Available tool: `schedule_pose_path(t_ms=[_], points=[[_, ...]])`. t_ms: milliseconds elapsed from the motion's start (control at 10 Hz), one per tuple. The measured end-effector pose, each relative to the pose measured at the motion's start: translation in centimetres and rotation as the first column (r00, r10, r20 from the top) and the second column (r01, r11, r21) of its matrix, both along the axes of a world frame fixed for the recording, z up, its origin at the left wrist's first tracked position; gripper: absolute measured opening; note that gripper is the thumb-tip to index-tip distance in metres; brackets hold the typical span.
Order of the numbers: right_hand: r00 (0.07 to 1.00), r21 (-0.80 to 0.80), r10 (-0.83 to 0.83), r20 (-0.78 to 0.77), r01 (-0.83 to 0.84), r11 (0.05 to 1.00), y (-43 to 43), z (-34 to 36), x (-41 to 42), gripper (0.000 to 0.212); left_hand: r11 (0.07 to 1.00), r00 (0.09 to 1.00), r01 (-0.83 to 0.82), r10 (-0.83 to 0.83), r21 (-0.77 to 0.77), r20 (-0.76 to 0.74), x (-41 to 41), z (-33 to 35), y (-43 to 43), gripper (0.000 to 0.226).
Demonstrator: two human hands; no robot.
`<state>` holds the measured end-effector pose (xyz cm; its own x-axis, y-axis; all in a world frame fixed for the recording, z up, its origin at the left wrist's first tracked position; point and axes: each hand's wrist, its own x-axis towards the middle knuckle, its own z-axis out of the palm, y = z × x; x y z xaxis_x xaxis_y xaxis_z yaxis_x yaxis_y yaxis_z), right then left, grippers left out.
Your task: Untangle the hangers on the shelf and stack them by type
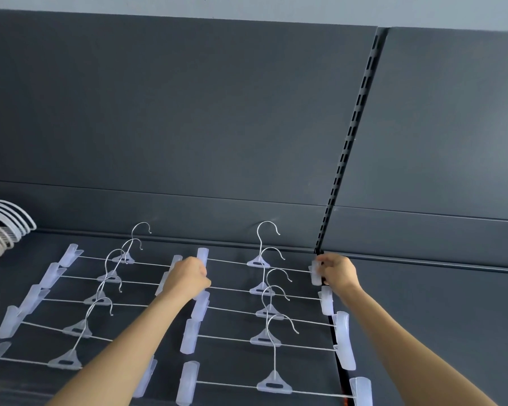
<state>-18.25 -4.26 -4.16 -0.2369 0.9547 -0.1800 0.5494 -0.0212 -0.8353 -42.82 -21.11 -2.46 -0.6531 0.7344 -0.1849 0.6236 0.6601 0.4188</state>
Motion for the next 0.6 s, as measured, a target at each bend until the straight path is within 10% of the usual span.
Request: schedule_pose_path(t_ms=[600], points=[[0.98,0.184,0.174,0.098,-0.189,0.964,-8.2,4.4,8.3,0.02,0.938,0.997,0.049,-0.025,0.344,-0.073,8.6,2.1,-6.8,0.028]])
